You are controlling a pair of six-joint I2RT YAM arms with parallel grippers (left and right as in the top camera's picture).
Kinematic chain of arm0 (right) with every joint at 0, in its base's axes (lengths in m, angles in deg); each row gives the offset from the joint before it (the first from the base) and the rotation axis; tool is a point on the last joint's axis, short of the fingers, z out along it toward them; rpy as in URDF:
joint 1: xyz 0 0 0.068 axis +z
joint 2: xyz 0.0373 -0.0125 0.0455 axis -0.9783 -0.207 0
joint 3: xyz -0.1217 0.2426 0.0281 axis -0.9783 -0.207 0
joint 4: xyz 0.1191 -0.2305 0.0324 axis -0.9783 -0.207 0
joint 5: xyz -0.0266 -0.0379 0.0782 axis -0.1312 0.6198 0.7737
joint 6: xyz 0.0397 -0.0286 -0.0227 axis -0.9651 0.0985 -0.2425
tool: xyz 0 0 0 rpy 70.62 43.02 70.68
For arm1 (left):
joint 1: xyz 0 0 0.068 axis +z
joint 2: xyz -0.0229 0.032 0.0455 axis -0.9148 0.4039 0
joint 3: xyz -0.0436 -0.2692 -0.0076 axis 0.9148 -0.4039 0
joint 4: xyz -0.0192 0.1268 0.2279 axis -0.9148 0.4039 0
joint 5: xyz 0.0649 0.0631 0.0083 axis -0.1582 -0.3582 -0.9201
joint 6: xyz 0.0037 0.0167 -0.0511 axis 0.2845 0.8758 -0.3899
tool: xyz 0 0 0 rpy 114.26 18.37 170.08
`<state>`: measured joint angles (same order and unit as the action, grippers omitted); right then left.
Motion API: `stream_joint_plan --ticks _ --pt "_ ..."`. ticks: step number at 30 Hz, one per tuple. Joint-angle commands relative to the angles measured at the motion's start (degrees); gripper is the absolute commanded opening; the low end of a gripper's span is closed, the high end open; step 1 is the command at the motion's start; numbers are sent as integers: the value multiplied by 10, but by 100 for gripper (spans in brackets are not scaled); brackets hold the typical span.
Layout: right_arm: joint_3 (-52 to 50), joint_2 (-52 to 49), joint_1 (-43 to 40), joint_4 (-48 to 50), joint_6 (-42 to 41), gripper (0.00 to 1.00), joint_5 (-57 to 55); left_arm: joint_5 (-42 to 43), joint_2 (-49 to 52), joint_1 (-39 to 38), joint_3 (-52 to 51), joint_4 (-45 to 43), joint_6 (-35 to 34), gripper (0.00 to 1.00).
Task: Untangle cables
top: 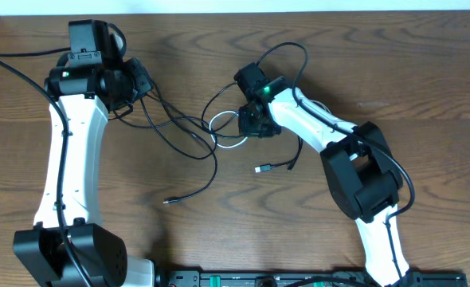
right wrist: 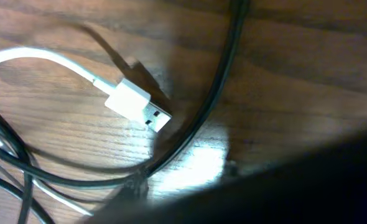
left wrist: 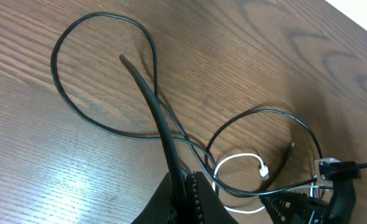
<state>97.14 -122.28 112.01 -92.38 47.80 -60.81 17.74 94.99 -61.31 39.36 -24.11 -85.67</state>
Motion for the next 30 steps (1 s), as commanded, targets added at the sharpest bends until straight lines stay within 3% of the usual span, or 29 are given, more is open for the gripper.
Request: stream_joint_plan --ticks 1,6,10,17,23,30 --pt "5 -15 0 -9 -3 1 -7 5 7 1 2 3 5 7" --pt "11 40 -12 -33 131 1 77 5 7 1 2 3 5 7" --pt "23 126 -20 -108 336 1 240 5 7 1 2 -1 5 7" --pt "40 299 -25 -230 490 1 258 5 7 1 2 -8 5 8" --pt "40 407 -58 -173 448 1 259 5 7 1 2 -8 3 8" --pt "60 463 -189 -103 320 1 259 5 7 1 2 -7 3 7"
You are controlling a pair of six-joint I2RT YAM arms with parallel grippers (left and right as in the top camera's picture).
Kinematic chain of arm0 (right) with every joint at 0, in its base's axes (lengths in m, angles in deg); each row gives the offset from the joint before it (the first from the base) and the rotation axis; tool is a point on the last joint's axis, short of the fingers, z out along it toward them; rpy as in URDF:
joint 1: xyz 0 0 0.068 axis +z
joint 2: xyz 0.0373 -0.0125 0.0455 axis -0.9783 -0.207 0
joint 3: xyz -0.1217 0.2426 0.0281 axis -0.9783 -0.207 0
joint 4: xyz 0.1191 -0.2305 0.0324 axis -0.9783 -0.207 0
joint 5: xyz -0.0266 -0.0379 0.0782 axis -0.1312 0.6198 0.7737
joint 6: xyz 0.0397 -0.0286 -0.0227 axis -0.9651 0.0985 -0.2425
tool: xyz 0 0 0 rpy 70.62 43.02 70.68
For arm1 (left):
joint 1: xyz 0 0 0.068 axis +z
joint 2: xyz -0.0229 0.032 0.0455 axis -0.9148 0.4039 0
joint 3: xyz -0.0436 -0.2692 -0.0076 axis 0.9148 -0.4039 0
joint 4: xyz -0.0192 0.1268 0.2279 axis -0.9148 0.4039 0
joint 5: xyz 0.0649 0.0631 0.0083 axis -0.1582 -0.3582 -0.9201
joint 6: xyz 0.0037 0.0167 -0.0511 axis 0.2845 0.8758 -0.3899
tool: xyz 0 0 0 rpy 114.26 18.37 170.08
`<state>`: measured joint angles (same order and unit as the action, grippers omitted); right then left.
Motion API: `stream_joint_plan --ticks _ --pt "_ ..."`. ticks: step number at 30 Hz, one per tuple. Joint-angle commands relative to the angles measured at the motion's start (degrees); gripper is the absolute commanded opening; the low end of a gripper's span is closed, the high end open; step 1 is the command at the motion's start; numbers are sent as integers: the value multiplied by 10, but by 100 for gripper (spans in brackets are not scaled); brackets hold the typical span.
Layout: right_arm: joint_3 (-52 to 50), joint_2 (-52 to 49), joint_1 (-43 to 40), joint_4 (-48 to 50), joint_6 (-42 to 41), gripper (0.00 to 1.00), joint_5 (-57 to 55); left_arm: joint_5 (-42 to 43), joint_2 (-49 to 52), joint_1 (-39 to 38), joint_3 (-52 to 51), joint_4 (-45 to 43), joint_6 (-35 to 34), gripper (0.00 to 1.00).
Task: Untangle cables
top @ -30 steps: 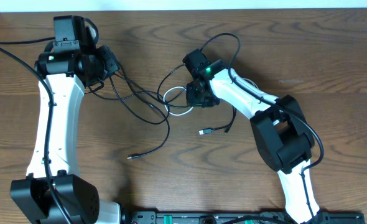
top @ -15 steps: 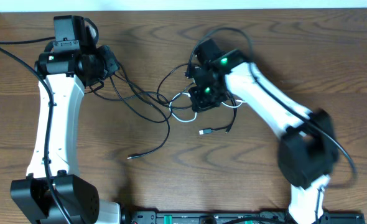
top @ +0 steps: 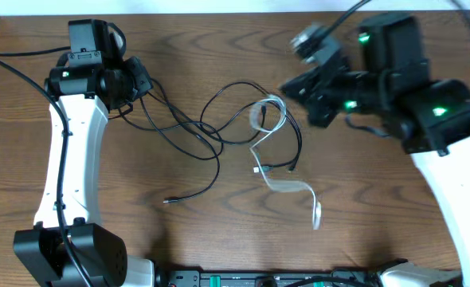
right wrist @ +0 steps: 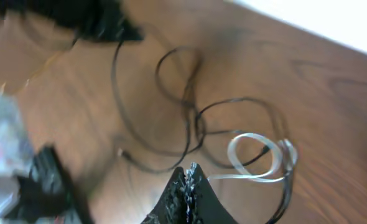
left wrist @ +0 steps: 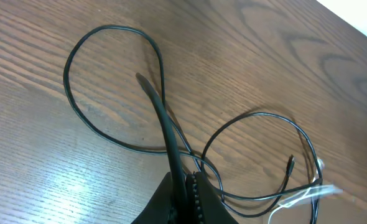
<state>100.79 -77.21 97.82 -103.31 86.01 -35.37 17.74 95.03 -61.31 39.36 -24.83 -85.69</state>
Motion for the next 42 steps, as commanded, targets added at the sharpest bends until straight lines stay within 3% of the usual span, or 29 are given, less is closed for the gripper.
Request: stream_joint_plan --ticks 1,5,10,15,17,23,32,37,42 --pt "35 13 -61 7 -68 1 4 5 6 1 2 0 3 7" --pt "61 12 -116 13 -85 1 -9 5 6 1 2 0 3 8" --pt "55 -15 -119 -20 -91 5 -22 5 6 1 2 0 3 8" --pt "54 -106 -104 -93 -59 31 -22 5 6 1 2 2 3 8" --pt "54 -148 -95 -124 -15 47 -28 5 6 1 2 2 3 8" --pt "54 -215 -77 -181 78 70 -67 5 6 1 2 2 3 8" --pt "54 -299 -64 -215 150 78 -45 5 6 1 2 6 3 8" --pt "54 -344 -64 -245 206 78 30 5 6 1 2 6 3 8" --pt "54 -377 -58 -246 210 78 59 5 6 1 2 6 3 8"
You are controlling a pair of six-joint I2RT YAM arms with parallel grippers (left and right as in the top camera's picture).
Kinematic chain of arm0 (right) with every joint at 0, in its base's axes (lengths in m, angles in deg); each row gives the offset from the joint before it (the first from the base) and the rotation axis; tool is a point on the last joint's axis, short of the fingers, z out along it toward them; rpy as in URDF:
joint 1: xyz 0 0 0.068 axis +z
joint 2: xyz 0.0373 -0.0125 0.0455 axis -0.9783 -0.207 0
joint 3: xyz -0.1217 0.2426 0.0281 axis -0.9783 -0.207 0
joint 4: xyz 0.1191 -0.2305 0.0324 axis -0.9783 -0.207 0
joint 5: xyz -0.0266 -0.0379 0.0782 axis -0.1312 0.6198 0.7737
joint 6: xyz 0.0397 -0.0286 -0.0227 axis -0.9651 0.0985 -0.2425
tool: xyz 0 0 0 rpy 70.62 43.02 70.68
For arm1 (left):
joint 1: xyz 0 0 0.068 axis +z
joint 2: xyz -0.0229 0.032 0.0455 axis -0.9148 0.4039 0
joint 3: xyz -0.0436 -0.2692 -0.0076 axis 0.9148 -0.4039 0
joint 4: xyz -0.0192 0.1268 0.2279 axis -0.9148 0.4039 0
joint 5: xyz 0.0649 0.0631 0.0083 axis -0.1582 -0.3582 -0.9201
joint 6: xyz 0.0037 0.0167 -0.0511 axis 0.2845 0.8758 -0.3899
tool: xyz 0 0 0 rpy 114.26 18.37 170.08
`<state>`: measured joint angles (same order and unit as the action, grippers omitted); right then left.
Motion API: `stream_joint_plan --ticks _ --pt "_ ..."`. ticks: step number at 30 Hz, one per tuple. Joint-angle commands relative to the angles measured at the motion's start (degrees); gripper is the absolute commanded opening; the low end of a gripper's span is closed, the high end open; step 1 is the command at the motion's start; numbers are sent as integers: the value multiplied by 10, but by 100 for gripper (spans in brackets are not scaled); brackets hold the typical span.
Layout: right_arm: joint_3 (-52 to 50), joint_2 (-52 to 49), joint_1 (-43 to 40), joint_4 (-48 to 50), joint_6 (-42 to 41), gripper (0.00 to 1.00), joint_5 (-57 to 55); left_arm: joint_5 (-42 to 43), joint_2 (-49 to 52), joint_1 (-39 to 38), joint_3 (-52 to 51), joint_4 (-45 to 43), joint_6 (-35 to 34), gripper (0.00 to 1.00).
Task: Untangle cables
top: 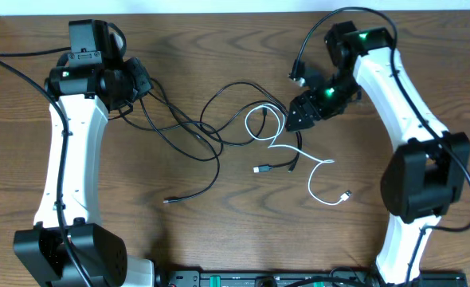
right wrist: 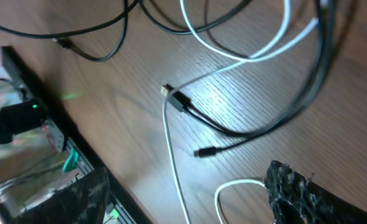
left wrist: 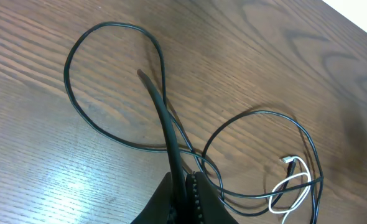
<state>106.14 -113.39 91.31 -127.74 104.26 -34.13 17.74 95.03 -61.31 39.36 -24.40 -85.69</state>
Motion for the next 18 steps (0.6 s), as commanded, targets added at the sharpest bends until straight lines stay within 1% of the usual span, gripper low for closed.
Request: stream_joint_plan --ticks 1,18 --pt "1 -20 10 -2 27 79 47 5 6 1 2 2 3 8" --pt "1 -80 45 6 27 80 43 5 8 1 2 2 3 8"
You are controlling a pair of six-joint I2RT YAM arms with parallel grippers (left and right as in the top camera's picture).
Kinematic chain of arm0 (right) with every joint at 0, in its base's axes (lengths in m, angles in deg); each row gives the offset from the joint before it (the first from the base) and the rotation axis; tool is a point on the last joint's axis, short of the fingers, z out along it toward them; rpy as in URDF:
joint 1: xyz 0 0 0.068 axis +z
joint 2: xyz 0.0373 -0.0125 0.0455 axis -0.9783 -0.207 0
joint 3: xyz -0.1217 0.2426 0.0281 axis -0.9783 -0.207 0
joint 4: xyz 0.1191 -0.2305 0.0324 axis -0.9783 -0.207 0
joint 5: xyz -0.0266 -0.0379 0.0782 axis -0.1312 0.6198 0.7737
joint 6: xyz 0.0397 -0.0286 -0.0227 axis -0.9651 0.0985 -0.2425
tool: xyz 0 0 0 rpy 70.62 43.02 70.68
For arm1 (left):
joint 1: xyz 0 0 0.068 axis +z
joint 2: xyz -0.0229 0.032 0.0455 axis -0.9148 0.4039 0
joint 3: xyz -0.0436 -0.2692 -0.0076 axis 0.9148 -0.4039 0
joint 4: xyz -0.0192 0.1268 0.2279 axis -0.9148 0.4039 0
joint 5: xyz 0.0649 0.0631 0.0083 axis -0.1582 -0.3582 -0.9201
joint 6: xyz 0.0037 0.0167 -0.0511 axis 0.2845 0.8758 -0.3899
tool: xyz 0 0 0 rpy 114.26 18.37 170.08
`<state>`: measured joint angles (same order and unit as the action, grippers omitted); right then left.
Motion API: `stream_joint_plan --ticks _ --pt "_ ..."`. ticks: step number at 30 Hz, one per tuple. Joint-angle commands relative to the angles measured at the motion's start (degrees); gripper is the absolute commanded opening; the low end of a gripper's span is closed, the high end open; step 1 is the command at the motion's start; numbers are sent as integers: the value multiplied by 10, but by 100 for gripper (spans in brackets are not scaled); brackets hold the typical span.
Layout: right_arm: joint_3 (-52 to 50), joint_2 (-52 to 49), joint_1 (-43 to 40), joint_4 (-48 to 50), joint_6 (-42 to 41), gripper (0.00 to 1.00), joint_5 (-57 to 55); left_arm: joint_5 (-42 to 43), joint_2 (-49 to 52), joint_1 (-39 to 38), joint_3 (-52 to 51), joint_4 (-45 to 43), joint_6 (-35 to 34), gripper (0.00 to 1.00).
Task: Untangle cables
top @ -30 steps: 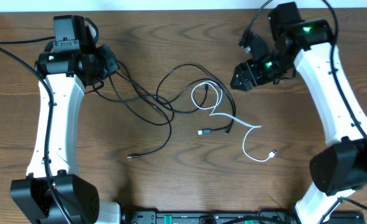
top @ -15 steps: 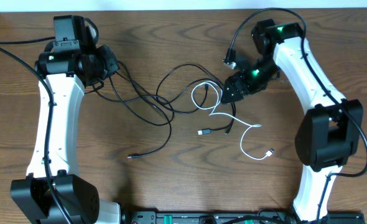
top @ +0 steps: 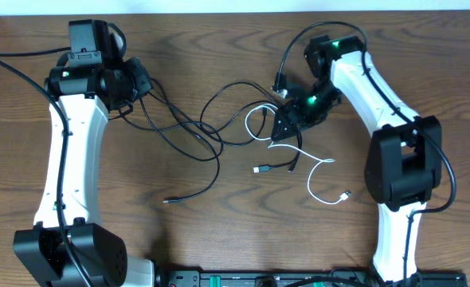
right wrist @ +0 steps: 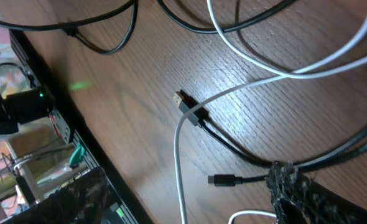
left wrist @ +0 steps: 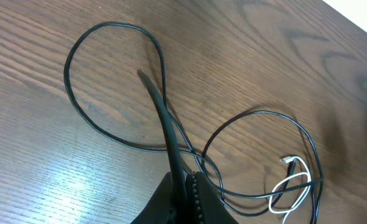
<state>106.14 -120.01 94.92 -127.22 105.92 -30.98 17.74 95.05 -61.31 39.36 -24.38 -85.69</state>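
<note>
A tangle of thin black cables (top: 219, 119) lies mid-table, with a white cable (top: 319, 165) looped into its right side and trailing to a plug at the lower right. My left gripper (top: 135, 84) is at the tangle's left end, shut on a black cable (left wrist: 162, 118) that runs out from between its fingers (left wrist: 193, 193). My right gripper (top: 285, 123) hangs open over the tangle's right side. The white cable (right wrist: 177, 168) passes between its spread fingers (right wrist: 298, 193), beside a USB-A plug (right wrist: 185, 103) and a USB-C plug (right wrist: 224, 180).
A loose black cable end (top: 168, 201) lies toward the front left. A short black lead (top: 276, 166) lies below the tangle. The equipment rail (top: 259, 279) runs along the front edge, seen with green lights in the right wrist view.
My open right gripper has moved a little left and down, closer over the tangle's right side. The cables and my left arm have not moved.
My right gripper was down in the tangle by the white cable's plug. Then it was high to the right with the white cable lifted and stretched. After that it was open and the white cable lay spread out to the lower right; now the gripper is back over the tangle.
</note>
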Motion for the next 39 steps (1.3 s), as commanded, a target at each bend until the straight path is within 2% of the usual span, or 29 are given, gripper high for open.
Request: stream_joint_plan --ticks 1,18,23,25,29,32,35,39 --pt "1 -15 10 1 10 80 12 5 8 1 2 2 3 8" --pt "-14 -16 29 8 10 77 9 5 8 1 2 2 3 8" --pt "-31 -16 36 16 10 68 9 5 8 1 2 2 3 8" --pt "-39 -16 38 20 10 63 9 5 8 1 2 2 3 8" --pt "-49 -16 39 23 10 42 10 5 8 1 2 2 3 8" --pt "-49 -16 39 24 10 25 12 5 8 1 2 2 3 8" --pt "-49 -16 39 25 10 2 27 5 8 1 2 2 3 8" --pt "-45 -14 38 24 10 1 65 5 8 1 2 2 3 8"
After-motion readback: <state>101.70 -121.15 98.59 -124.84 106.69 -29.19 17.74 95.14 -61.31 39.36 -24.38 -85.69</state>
